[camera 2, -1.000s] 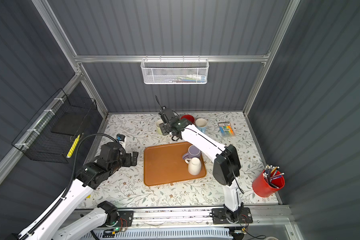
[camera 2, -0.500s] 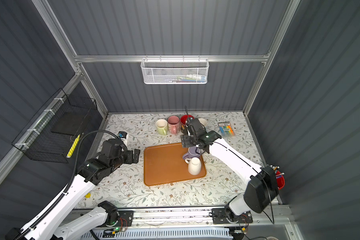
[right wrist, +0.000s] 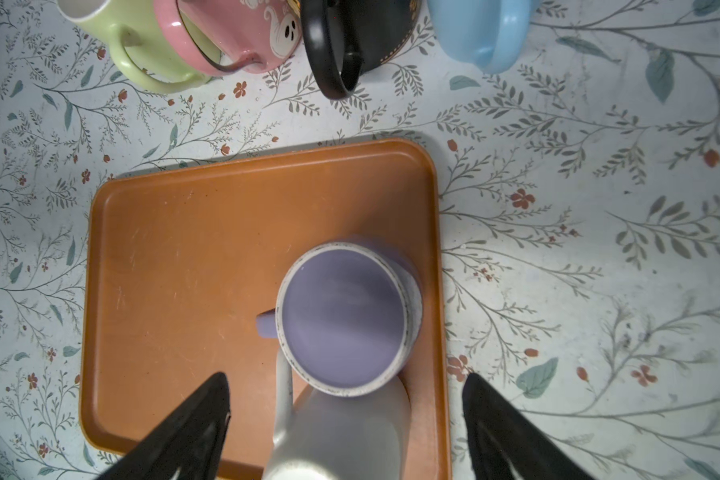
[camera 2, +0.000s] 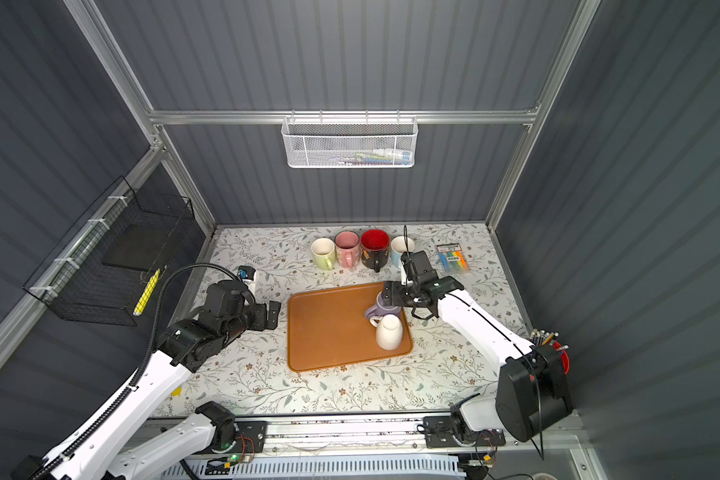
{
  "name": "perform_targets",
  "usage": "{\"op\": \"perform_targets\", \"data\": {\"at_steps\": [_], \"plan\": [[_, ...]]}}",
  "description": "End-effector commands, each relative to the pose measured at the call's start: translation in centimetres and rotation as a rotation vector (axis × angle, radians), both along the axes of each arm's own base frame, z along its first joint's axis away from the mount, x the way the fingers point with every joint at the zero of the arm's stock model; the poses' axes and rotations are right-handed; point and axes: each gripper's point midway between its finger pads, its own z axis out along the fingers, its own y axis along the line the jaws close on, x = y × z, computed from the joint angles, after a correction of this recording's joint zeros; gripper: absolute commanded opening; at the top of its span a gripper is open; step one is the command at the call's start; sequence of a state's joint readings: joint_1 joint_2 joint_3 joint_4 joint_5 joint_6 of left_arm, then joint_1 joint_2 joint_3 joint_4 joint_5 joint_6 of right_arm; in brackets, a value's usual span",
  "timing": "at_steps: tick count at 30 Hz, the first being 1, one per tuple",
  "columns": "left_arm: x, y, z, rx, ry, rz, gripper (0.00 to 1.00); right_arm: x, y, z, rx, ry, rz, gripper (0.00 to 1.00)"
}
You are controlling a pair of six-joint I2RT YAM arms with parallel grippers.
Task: Turn the mug right side up
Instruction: 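Move the right gripper over the upside-down lilac mug on the tray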
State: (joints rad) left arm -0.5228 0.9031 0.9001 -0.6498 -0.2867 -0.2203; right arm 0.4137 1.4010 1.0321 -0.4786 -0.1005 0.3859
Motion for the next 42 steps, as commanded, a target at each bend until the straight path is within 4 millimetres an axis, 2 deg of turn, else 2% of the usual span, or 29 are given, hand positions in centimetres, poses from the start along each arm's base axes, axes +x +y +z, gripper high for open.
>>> {"op": "perform_targets", "data": {"at_steps": [1, 9, 19, 27, 30, 34, 37, 42], "plan": [[-0.3, 0.0, 0.1, -0.013, -0.007, -0.004, 1.00, 0.6, 1.1, -0.5, 0.064, 0.017, 0.012, 0.87], [-0.4, 0.2, 0.0, -0.005, -0.009, -0.003, 1.00, 1.1, 2.4, -1.9, 0.110, 0.069, 0.031, 0.87], [-0.4, 0.2, 0.0, -0.002, -0.012, -0.005, 1.00, 0.9, 3.4, -2.7, 0.145, 0.114, 0.064, 0.87], [-0.4, 0.2, 0.0, -0.001, -0.010, -0.005, 1.00, 1.7, 5.0, -2.9, 0.179, 0.118, 0.094, 0.87], [-0.4, 0.2, 0.0, 0.001, -0.010, -0.002, 1.00, 1.7, 5.3, -2.6, 0.183, 0.108, 0.100, 0.87], [-0.4, 0.2, 0.0, 0.000, -0.012, -0.003, 1.00, 2.0, 5.1, -1.2, 0.178, 0.070, 0.103, 0.87], [-0.4, 0.2, 0.0, 0.001, -0.011, -0.005, 1.00, 2.3, 4.4, 0.3, 0.161, 0.027, 0.096, 0.88], [-0.4, 0.1, 0.0, -0.001, -0.010, -0.008, 1.00, 1.9, 2.4, 1.4, 0.140, 0.019, 0.064, 0.88]]}}
